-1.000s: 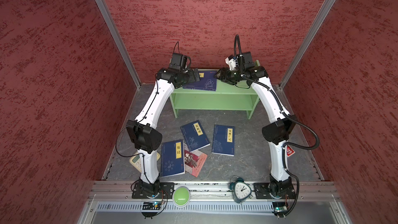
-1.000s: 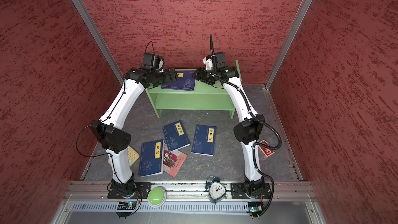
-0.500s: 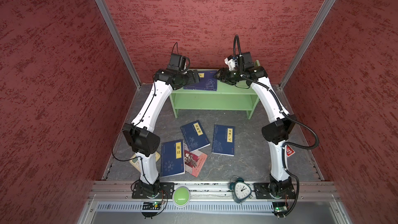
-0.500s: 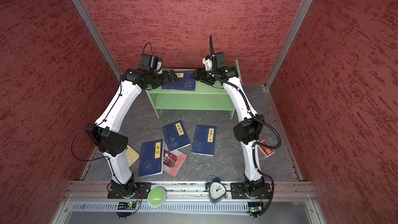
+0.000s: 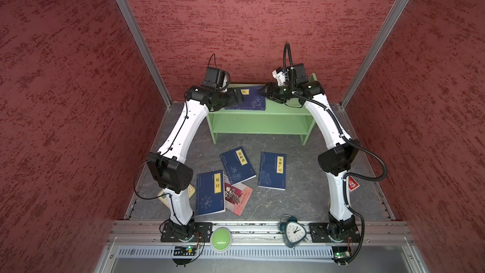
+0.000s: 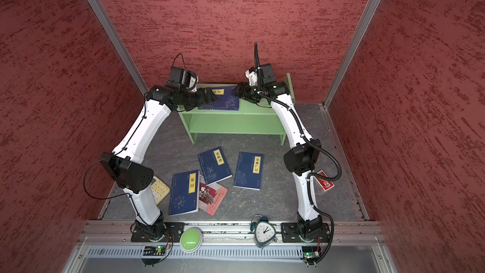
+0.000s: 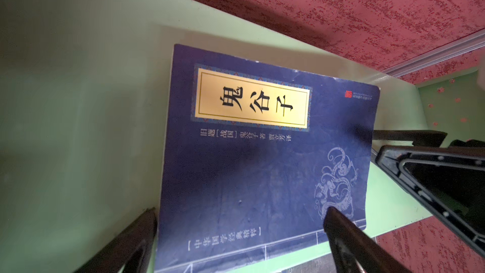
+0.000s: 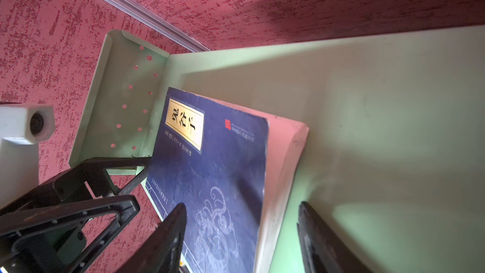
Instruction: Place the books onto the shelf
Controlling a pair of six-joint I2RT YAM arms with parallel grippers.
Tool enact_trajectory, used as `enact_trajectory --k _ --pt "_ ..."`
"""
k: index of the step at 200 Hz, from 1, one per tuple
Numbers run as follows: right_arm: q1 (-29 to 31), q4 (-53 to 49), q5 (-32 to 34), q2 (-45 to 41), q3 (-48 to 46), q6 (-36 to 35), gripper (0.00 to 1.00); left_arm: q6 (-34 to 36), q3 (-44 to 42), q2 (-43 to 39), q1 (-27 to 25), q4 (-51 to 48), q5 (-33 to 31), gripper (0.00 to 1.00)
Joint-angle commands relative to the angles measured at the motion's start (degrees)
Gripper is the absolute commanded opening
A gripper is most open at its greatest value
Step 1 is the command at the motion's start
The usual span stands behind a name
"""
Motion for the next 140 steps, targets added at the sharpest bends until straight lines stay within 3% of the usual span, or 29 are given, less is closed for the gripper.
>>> enact_trajectory --k 1,44,85,140 --pt "0.44 0.51 -0.71 1.32 1.45 -0.4 0.68 -0.2 -0.49 -2.36 0.11 0.21 1.5 0.99" --pt "1.39 0.78 -0.85 2.11 1.41 -1.51 0.68 0.41 -1.18 -3.78 0.09 0.51 3.09 0.99" --pt "2.0 1.61 -0.06 2.11 1.44 -1.17 0.68 1.51 -1.2 -5.23 0.62 -0.32 0.76 0.99" --pt "2.79 3.01 0.2 2.2 1.46 -0.92 0.69 5.46 4.61 -10.52 1.28 -0.13 1.3 0.99"
